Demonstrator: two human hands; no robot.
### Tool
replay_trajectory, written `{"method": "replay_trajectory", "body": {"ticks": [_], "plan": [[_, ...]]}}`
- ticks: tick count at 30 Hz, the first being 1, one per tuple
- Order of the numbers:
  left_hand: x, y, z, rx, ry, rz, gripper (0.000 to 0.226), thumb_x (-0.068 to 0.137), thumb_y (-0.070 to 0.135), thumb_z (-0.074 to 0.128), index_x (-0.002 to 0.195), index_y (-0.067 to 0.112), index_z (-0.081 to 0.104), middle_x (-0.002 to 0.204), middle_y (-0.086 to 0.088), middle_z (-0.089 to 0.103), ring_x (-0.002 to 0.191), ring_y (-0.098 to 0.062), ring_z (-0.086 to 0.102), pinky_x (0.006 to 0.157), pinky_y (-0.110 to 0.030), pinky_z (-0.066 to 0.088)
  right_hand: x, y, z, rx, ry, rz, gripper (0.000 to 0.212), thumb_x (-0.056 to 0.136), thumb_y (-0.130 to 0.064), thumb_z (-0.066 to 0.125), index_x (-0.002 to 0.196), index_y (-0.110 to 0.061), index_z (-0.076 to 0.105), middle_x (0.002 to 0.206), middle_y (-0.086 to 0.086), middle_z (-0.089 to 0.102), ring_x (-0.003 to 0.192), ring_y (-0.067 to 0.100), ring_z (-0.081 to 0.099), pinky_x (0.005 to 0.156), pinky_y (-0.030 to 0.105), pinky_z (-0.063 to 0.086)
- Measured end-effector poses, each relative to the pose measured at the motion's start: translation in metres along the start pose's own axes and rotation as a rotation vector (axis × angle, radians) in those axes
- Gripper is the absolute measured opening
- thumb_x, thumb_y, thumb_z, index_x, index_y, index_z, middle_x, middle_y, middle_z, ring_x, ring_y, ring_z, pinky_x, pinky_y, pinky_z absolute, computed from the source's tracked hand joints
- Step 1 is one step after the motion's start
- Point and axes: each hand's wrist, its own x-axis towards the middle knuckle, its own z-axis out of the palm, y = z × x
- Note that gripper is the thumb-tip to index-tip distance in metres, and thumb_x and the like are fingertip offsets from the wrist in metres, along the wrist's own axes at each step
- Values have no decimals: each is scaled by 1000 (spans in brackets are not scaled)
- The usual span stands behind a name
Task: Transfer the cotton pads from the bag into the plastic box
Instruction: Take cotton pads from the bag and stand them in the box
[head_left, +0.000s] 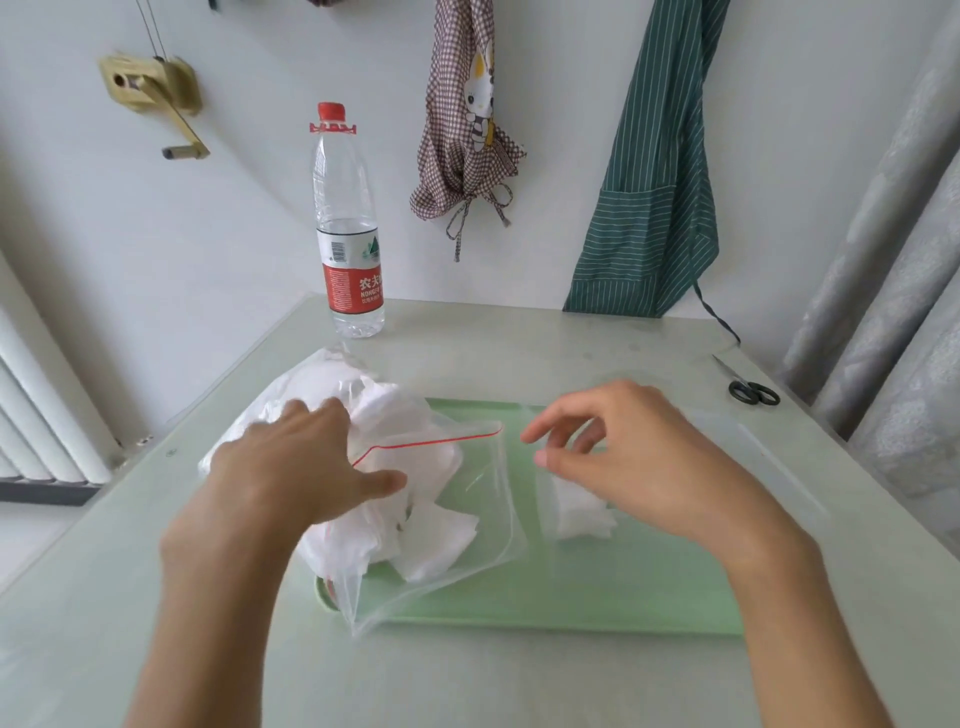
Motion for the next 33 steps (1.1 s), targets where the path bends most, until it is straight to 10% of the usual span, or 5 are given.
{"method": "replay_trajectory", "body": {"ticks": [6, 13, 19, 25, 33], "plan": [[40, 11, 20, -426, 106, 121, 27, 94, 40, 47, 111, 22, 59, 109, -4, 63, 102, -31, 60, 85, -31, 43, 16, -16, 58, -259, 19, -90, 20, 88, -27, 56, 102, -33, 70, 98, -11, 69, 98, 18, 60, 78, 28, 40], [35, 5, 14, -738, -157, 223, 35, 92, 37, 54, 121, 18, 56, 111, 6, 61, 99, -13, 61, 84, -24, 52, 15, -13, 83, -375, -12, -81, 19, 95, -16, 43, 77, -19, 51, 89, 10, 62, 85, 32, 44, 67, 32, 19], [29, 1, 11, -716, -228, 238, 39, 92, 42, 50, 129, 27, 50, 122, 8, 49, 106, -11, 55, 100, -31, 46, 17, -13, 80, -172, -9, -34, 45, 90, -58, 45, 113, -24, 64, 110, -8, 64, 107, 17, 53, 90, 30, 38], [29, 0, 11, -771, -204, 222, 56, 92, 38, 53, 143, 22, 36, 141, 9, 42, 106, -9, 53, 85, -18, 46, 14, -22, 90, -232, 34, -110, 23, 88, -44, 57, 83, -22, 59, 95, -2, 61, 97, 21, 50, 73, 29, 28], [39, 4, 18, -474, 40, 242, 41, 90, 35, 59, 129, 26, 50, 117, 10, 53, 111, -16, 52, 99, -31, 39, 13, -11, 60, 142, 85, -25, 13, 81, -22, 61, 87, -28, 51, 81, -5, 68, 66, 20, 55, 60, 31, 43]]}}
